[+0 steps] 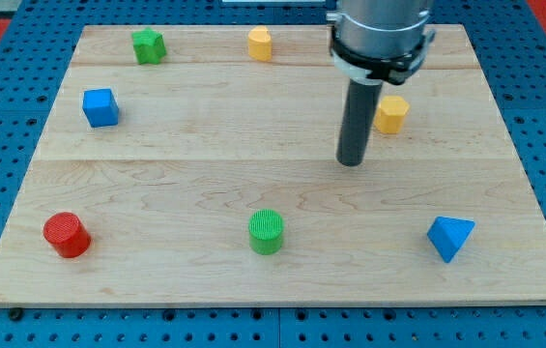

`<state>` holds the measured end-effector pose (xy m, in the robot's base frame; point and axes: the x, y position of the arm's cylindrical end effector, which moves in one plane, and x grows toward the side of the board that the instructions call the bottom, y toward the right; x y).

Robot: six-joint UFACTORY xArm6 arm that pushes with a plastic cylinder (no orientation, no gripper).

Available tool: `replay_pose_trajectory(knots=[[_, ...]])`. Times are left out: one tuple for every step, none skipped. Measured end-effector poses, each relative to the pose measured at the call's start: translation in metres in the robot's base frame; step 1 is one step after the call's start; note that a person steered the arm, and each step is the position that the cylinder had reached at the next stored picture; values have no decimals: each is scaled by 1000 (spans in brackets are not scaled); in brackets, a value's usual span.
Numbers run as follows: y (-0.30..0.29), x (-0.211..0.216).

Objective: Move the yellow hexagon vertically bottom of the red star

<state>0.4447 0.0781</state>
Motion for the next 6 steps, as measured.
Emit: replay_pose_trajectory(knots=[[1, -51], [-16, -72], [10, -101], [28, -104], [38, -83], [41, -82]])
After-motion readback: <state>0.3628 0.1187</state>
